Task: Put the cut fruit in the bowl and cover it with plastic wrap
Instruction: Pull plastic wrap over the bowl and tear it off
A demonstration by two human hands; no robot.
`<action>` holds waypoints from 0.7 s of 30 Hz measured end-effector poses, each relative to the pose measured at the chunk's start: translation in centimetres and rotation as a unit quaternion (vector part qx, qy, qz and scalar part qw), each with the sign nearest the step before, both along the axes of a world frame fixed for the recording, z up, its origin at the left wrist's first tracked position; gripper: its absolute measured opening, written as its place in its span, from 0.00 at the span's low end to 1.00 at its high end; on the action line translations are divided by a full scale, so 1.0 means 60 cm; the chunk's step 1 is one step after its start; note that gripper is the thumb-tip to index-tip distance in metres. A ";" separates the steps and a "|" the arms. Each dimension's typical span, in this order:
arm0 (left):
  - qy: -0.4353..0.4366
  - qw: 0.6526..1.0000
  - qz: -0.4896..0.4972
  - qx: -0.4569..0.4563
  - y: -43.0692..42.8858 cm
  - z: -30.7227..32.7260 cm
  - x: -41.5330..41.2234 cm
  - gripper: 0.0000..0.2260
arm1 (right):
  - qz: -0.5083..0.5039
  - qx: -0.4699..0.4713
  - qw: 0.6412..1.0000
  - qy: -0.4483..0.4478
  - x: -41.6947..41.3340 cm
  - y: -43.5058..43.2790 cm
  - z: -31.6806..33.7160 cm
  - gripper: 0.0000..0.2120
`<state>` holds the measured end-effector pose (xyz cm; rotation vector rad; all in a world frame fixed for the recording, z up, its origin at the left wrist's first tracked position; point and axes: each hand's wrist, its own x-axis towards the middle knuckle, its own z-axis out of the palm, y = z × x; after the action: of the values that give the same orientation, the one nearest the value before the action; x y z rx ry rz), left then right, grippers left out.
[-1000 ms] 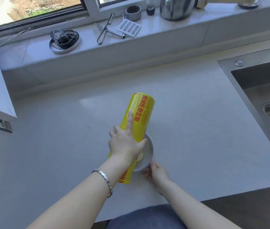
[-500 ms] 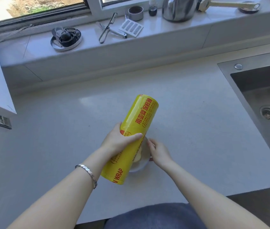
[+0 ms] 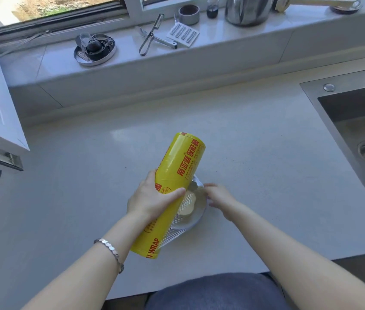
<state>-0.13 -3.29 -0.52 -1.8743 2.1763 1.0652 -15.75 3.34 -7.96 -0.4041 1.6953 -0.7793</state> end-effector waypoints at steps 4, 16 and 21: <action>-0.010 1.000 -0.027 0.004 0.003 0.002 -0.003 0.38 | -0.024 -0.043 0.995 -0.083 -0.024 -0.052 0.012 0.13; 0.025 0.999 -0.016 0.044 -0.001 0.007 -0.003 0.39 | -0.264 0.041 0.945 -0.187 -0.033 -0.054 -0.011 0.10; 0.014 1.000 -0.011 0.026 0.006 0.003 -0.006 0.38 | -0.376 -0.010 0.903 -0.206 -0.027 -0.029 -0.022 0.08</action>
<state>-0.46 -2.94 -0.36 -1.8198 2.1578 1.1376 -17.35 1.58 -9.26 0.4251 1.4178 -1.3309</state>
